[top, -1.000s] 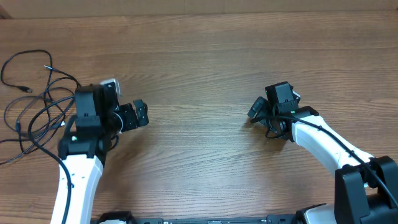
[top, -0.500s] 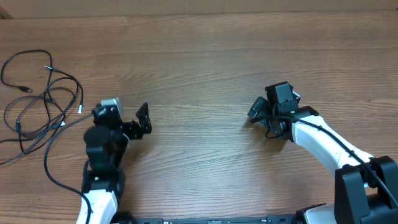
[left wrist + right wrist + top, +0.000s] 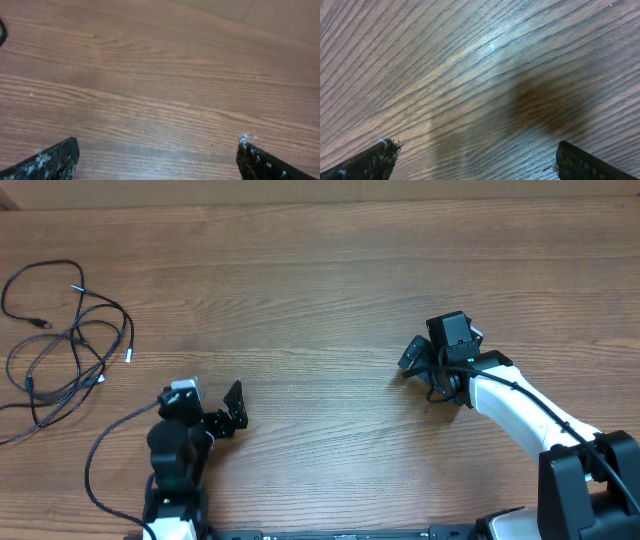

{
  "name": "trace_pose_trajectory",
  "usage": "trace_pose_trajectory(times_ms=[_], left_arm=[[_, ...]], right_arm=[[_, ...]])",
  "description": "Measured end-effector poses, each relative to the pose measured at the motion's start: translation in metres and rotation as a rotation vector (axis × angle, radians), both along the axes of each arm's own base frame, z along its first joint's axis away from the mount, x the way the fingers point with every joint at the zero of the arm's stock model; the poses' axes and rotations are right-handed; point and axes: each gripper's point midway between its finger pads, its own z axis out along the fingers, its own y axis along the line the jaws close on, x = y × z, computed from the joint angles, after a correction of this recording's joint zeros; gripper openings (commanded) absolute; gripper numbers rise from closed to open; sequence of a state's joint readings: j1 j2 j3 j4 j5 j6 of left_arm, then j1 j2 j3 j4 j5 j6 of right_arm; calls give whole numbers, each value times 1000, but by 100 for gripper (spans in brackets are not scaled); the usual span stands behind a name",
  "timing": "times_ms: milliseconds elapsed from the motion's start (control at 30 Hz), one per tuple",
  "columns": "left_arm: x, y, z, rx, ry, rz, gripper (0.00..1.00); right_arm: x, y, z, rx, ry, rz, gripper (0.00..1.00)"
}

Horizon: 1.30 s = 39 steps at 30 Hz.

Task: Untangle cables

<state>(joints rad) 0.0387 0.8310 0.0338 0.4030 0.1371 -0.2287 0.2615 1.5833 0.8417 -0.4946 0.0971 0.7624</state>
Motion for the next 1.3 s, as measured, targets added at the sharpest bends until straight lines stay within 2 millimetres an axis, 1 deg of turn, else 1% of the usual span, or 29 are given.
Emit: trace_pose_trajectory(times_ms=[100,267,567,633,767,833,1000,1067,1300], left_arm=[[-6,0,-7,0,15,2,100],[-13,0,-11,1,40,4,100],[-39,2,-28,26,138,4,100],[-37,4,-16,40,83,14,100],[-32,7,22,66,-84,25,100],[-32,7,37,73,-149,29,100],[-35,4,69,123,-293,10,100],[-36,2,75,149,-323,1,100],[-36,3,75,193,-327,-2,100]], right_arm=[[0,0,0,0,0,0,100],[0,0,0,0,1,-1,100],[0,0,0,0,-1,0,100],[0,0,0,0,0,0,100],[0,0,0,0,0,0,100],[0,0,0,0,0,1,100],[0,0,0,0,0,0,100],[0,0,0,0,-1,0,100],[0,0,0,0,0,0,100]])
